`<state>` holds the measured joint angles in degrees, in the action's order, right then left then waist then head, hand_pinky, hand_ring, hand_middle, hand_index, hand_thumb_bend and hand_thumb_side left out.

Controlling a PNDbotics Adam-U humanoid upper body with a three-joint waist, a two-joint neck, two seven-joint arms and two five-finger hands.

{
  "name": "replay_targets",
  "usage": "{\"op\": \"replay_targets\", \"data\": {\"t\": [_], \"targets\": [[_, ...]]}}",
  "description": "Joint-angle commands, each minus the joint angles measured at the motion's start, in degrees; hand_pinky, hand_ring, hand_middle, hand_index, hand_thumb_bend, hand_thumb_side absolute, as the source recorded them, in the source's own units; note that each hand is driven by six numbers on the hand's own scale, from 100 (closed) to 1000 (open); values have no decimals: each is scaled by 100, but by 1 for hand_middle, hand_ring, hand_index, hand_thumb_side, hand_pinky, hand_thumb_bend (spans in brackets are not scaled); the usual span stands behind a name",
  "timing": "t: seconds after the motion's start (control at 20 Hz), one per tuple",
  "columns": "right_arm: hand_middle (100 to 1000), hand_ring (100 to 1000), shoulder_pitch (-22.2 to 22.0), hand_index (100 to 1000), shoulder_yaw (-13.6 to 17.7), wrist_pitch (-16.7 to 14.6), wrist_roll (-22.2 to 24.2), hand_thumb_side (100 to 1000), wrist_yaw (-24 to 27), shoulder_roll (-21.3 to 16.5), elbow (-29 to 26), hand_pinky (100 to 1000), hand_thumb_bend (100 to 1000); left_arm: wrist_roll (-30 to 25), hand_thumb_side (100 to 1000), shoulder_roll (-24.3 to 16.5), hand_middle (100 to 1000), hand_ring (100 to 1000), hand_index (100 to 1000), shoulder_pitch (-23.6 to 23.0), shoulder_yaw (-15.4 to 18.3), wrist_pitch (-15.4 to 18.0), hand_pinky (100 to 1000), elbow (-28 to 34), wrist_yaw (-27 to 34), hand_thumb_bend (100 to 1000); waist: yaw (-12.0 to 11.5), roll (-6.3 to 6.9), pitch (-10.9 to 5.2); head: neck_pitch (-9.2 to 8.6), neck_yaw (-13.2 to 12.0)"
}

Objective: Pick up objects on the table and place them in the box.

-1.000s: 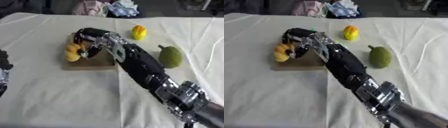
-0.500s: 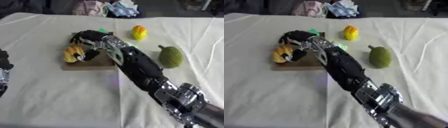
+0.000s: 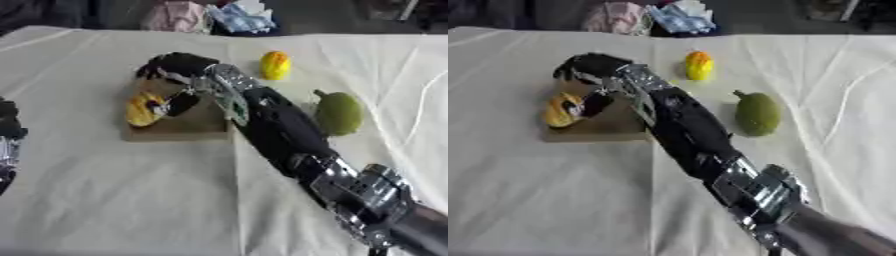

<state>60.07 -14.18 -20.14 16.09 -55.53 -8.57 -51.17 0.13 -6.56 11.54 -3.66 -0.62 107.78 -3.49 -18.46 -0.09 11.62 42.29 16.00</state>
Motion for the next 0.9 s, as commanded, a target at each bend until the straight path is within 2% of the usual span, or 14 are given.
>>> {"op": "replay_targets", "data": {"t": [0.05, 0.2, 0.45, 0.6, 0.9], "targets": [[772, 786, 213, 927, 64, 101, 338, 443, 431, -372, -358, 786, 110, -36, 382, -95, 728, 830, 803, 9, 32, -12, 732, 103, -62, 233, 29, 8, -74, -47, -35], [790, 798, 261, 932, 188, 368, 741, 471, 686, -679, -459, 793, 105, -69, 384, -106, 728, 830, 803, -19, 48, -30, 732, 89, -115, 233, 90, 3, -98, -54, -57], [823, 817, 188, 940, 484, 860, 1153, 524, 777, -1159, -370, 806, 105, -72, 389, -129, 728, 830, 804, -77, 79, -52, 731, 55, -175, 241, 218, -2, -134, -42, -130], [830, 822, 121, 943, 686, 1126, 1212, 521, 681, -1413, -190, 810, 116, -69, 390, -139, 727, 829, 804, -110, 94, -61, 731, 37, -203, 244, 284, -2, -147, -43, -165], [881, 850, 3, 961, 910, 1395, 1070, 493, 398, -1759, 115, 834, 163, -62, 392, -159, 727, 829, 805, -153, 109, -65, 730, 18, -234, 246, 399, 1, -157, -22, -226]]}}
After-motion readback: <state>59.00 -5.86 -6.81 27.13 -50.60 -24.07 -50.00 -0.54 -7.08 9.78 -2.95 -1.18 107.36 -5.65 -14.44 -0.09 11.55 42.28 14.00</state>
